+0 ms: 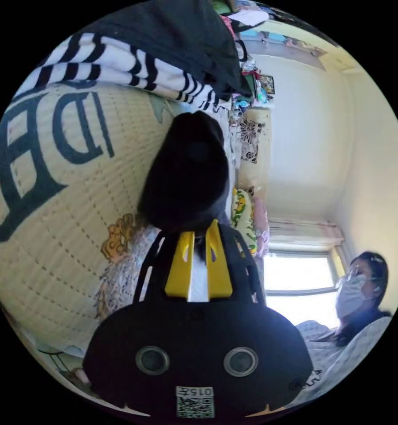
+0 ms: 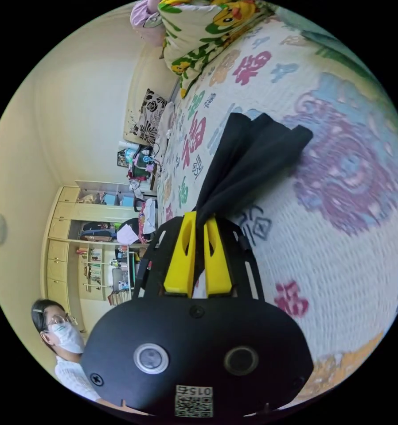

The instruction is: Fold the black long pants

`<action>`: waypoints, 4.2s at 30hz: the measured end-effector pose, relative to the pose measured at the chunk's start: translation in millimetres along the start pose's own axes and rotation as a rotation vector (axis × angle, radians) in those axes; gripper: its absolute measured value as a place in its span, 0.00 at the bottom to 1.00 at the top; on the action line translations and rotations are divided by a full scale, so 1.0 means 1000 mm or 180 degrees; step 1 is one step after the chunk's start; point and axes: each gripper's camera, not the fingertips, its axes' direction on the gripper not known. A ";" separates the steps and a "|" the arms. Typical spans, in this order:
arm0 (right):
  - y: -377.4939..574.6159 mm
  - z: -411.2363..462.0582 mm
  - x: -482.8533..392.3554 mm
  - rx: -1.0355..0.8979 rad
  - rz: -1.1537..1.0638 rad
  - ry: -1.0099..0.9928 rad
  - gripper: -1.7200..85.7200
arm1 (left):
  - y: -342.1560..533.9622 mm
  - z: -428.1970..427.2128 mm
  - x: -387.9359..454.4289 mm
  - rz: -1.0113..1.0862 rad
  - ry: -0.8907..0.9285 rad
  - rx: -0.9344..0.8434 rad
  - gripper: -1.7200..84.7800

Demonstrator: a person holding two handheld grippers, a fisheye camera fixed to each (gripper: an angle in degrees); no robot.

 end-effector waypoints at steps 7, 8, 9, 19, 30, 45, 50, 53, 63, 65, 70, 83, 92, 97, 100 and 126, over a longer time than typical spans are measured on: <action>0.105 -0.118 0.014 0.0001 0.0136 0.0304 0.03 | -0.031 -0.018 0.064 0.0708 -0.0578 -0.0784 0.04; 0.127 -0.132 0.024 -0.0032 0.0205 0.0355 0.04 | -0.034 -0.019 0.062 0.0670 -0.0632 -0.0908 0.05; 0.148 -0.140 0.040 -0.0108 0.0346 0.0527 0.04 | -0.037 -0.017 0.055 0.0608 -0.0723 -0.1087 0.05; 0.223 -0.260 0.072 0.0560 0.0445 0.0399 0.08 | 0.017 -0.041 0.059 0.0528 -0.1142 -0.0965 0.08; 0.163 -0.260 0.080 0.0655 0.0663 0.0205 0.05 | 0.053 0.019 0.069 0.0562 -0.0756 -0.1192 0.08; 0.214 -0.357 0.082 0.0693 0.0703 0.0144 0.11 | 0.030 0.032 0.060 0.0588 -0.0869 -0.1133 0.09; 0.198 -0.342 0.081 0.0584 0.0766 0.0052 0.15 | 0.009 0.033 0.042 0.0484 -0.1271 -0.0918 0.13; 0.181 -0.329 0.075 0.0681 0.0777 -0.0208 0.14 | -0.004 0.030 0.021 0.0276 -0.1352 -0.0523 0.15; 0.150 -0.332 0.019 0.0573 0.0564 0.0114 0.04 | -0.032 0.045 -0.005 0.0187 -0.1045 -0.0120 0.06; 0.145 -0.337 0.002 0.0539 0.0452 0.0227 0.03 | -0.032 0.044 0.012 0.0485 -0.1190 -0.0200 0.06; 0.151 -0.359 -0.006 0.1059 0.0771 0.0453 0.03 | -0.040 0.057 -0.003 0.0332 -0.1378 -0.0784 0.10; 0.170 -0.284 -0.201 0.1007 -0.0371 0.0818 0.04 | -0.084 0.045 -0.030 0.0282 -0.1209 -0.0185 0.13; 0.247 -0.070 -0.404 0.0193 -0.1725 0.0868 0.04 | -0.076 0.021 -0.028 0.0285 -0.0923 -0.0150 0.16; 0.310 0.089 -0.460 -0.0268 -0.2150 0.1109 0.05 | -0.059 0.010 0.011 0.0882 -0.1207 0.0061 0.16; 0.341 0.170 -0.464 -0.0598 -0.2316 0.1562 0.07 | -0.061 0.046 0.015 0.1050 -0.0567 -0.0599 0.16; 0.408 0.259 -0.467 -0.1487 -0.2662 0.1805 0.13 | -0.018 0.264 0.008 0.2515 -0.1448 -0.2273 0.18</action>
